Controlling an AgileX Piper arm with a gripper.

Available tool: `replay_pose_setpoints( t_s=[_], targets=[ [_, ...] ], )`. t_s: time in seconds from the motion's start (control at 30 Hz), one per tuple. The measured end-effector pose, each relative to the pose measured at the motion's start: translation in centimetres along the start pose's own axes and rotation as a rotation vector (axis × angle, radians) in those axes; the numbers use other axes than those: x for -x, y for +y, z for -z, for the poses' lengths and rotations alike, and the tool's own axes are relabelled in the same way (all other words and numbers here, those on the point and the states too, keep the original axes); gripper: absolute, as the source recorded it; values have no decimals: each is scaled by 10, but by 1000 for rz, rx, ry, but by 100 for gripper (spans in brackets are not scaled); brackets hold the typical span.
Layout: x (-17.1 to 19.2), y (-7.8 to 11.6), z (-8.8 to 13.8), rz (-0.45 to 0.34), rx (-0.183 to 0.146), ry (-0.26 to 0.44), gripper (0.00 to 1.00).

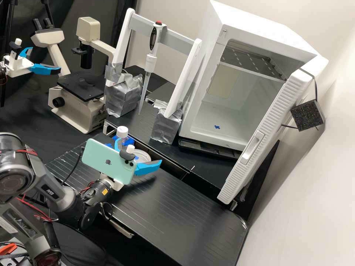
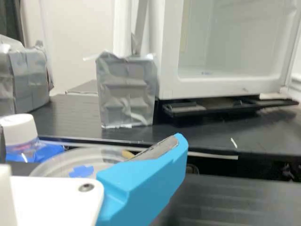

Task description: Open the lid

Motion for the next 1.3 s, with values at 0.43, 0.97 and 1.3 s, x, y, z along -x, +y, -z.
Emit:
replay_pose_setpoints(
  t_s=[0.43, 0.97, 1.3],
  targets=[
    [-2, -1, -6, 1, -17, -33, 100],
    [-5, -6, -9, 11, -12, -54, 0],
    [-5, -6, -9, 11, -12, -54, 0]
  ],
)
